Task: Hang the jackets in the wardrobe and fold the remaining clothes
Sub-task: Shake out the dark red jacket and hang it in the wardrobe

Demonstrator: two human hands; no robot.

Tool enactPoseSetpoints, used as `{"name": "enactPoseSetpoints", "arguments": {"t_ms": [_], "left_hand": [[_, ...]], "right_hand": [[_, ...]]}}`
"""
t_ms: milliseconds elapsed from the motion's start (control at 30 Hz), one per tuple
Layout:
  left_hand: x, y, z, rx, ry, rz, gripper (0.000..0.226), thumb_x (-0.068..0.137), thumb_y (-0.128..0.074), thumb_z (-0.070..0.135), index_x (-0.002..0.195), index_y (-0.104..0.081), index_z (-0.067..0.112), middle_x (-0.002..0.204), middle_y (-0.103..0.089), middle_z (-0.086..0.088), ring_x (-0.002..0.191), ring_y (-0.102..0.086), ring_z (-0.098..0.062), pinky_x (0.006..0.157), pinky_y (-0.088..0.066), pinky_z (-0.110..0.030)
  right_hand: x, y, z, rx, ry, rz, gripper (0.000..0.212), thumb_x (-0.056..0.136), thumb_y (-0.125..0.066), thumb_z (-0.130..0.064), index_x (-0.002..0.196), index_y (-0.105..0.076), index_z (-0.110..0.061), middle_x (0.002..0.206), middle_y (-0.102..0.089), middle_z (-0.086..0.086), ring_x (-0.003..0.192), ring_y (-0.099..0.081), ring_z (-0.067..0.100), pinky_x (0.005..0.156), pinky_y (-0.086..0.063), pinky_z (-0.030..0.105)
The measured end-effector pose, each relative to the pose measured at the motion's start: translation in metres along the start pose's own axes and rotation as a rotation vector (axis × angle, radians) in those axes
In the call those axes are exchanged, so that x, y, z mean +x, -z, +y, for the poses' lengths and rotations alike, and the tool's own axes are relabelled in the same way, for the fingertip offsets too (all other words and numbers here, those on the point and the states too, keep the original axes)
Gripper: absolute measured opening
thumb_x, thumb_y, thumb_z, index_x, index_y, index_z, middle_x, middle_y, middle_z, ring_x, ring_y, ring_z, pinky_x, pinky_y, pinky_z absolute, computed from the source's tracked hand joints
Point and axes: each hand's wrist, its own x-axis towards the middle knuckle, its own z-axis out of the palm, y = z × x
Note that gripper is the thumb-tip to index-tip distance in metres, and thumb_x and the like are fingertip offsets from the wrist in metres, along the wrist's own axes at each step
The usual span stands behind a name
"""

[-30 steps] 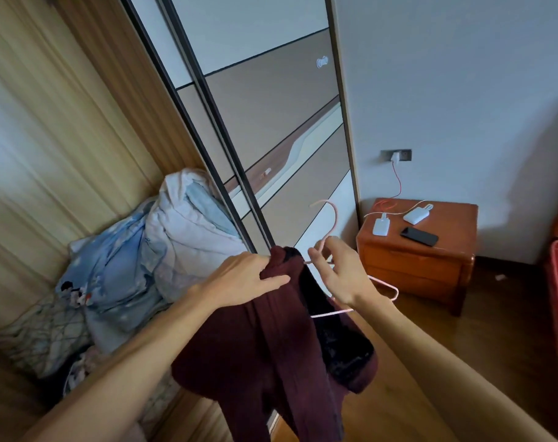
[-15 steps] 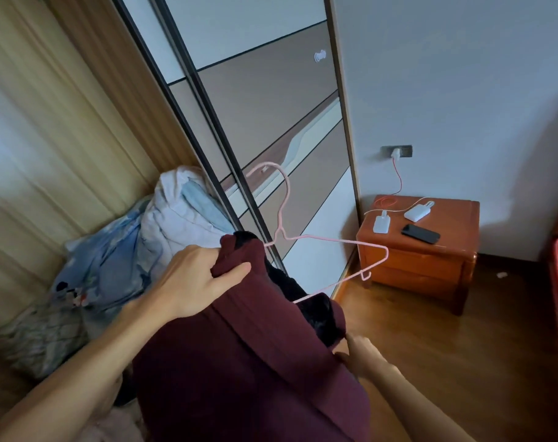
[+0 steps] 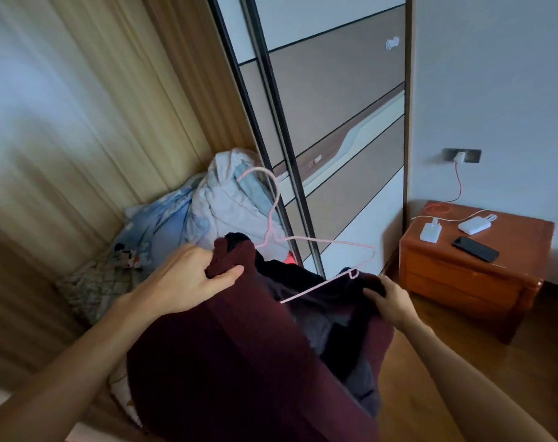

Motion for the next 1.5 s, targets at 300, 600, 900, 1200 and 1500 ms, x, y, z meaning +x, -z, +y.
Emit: {"name": "enactPoseSetpoints", "arguments": {"t_ms": [300, 600, 900, 1200, 1500], "left_hand": [[-0.013, -0.001, -0.02, 0.115, 0.1, 0.006, 0.071, 0.077, -0.051, 0.075, 0.043, -0.023, 0.019, 0.034, -0.023, 0.006, 0.036, -0.044, -0.009, 0.039, -0.028, -0.022], [-0.026, -0.002, -0.021, -0.279, 0.132, -0.094, 0.079, 0.08, -0.056, 0.08, 0.058, -0.031, 0.008, 0.057, -0.03, 0.004, 0.05, -0.037, -0.013, 0.054, -0.042, -0.049], [-0.047, -0.009, -0.035, -0.508, 0.501, -0.025, 0.094, 0.064, -0.059, 0.09, 0.11, -0.067, 0.009, 0.11, -0.07, -0.005, 0.105, -0.065, -0.02, 0.097, -0.047, -0.048], [-0.054, 0.008, -0.021, -0.544, 0.41, -0.07, 0.076, 0.076, -0.064, 0.077, 0.06, -0.044, 0.006, 0.062, -0.048, 0.003, 0.058, -0.049, -0.017, 0.06, -0.044, -0.043], [-0.062, -0.014, -0.058, -0.172, 0.4, 0.034, 0.067, 0.075, -0.058, 0.075, 0.051, -0.026, 0.021, 0.042, -0.027, 0.009, 0.041, -0.032, -0.004, 0.051, -0.037, -0.033]], "right_hand": [[0.038, 0.081, -0.116, 0.148, 0.204, 0.218, 0.021, 0.091, -0.069, -0.027, 0.106, -0.063, -0.015, 0.096, -0.065, 0.001, 0.089, -0.059, 0.019, 0.08, -0.043, 0.028], [0.072, 0.098, -0.164, -0.071, 0.212, 0.22, 0.024, 0.09, -0.069, -0.034, 0.105, -0.062, -0.018, 0.103, -0.07, 0.01, 0.099, -0.062, 0.033, 0.082, -0.051, 0.041], [0.078, 0.079, -0.156, -0.216, 0.208, 0.093, 0.02, 0.09, -0.068, -0.032, 0.105, -0.062, -0.019, 0.094, -0.065, 0.005, 0.093, -0.061, 0.029, 0.075, -0.047, 0.036], [0.076, 0.048, -0.166, -0.112, 0.297, -0.02, 0.022, 0.087, -0.073, -0.027, 0.099, -0.065, -0.011, 0.091, -0.067, 0.006, 0.09, -0.062, 0.026, 0.079, -0.049, 0.035], [0.034, 0.067, -0.249, 0.04, 0.495, 0.005, 0.021, 0.088, -0.073, -0.027, 0.075, -0.056, -0.024, 0.073, -0.059, -0.006, 0.073, -0.055, 0.014, 0.063, -0.04, 0.013]]}}
